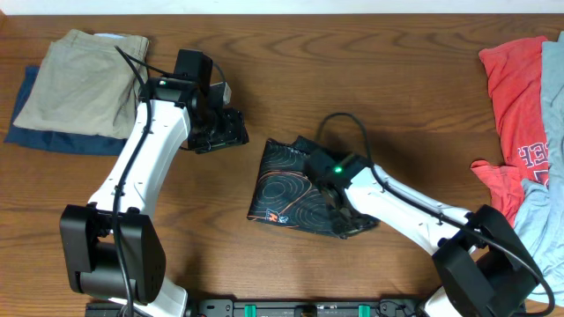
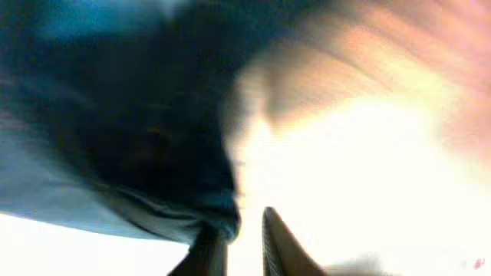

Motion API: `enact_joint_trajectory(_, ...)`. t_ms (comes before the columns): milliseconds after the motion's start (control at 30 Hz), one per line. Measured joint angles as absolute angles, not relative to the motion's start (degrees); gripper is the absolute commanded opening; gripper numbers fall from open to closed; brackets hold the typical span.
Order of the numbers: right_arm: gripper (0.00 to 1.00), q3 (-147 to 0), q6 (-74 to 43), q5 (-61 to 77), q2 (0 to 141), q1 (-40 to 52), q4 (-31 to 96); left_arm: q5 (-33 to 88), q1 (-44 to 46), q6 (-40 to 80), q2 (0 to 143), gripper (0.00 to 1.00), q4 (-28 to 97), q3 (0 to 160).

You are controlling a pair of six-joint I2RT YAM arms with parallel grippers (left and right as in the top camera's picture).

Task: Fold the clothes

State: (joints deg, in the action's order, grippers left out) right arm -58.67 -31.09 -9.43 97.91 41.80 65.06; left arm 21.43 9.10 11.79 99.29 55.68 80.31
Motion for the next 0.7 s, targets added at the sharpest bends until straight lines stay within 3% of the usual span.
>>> enact_joint_trajectory(100,0.33,-58.7,-35.4,-12.7,97.9,41.5,65.5,21.4,9.1,11.8,99.3,0.63,55.7,80.3)
enact_joint_trajectory(167,0.24,-58.7,-37.1,-13.9,97.9,41.4,65.4,21.4,9.1,11.8,99.3,0.64,55.7,80.3)
enact_joint_trajectory(300,0.18,-58.7,-40.6,-15.5,97.9,41.3,64.9,21.4,9.1,11.8,99.3,0.74,56.1,80.3)
enact_joint_trajectory(533,0.26,-58.7,-44.2,-16.6,96.2,38.7,64.4,21.4,9.1,10.3,99.3,0.82,56.2,80.1)
enact_joint_trajectory(700,0.41,-58.8,-44.0,-17.1,89.3,34.2,63.4,23.0,9.1,7.6,99.4,0.83,52.5,76.6)
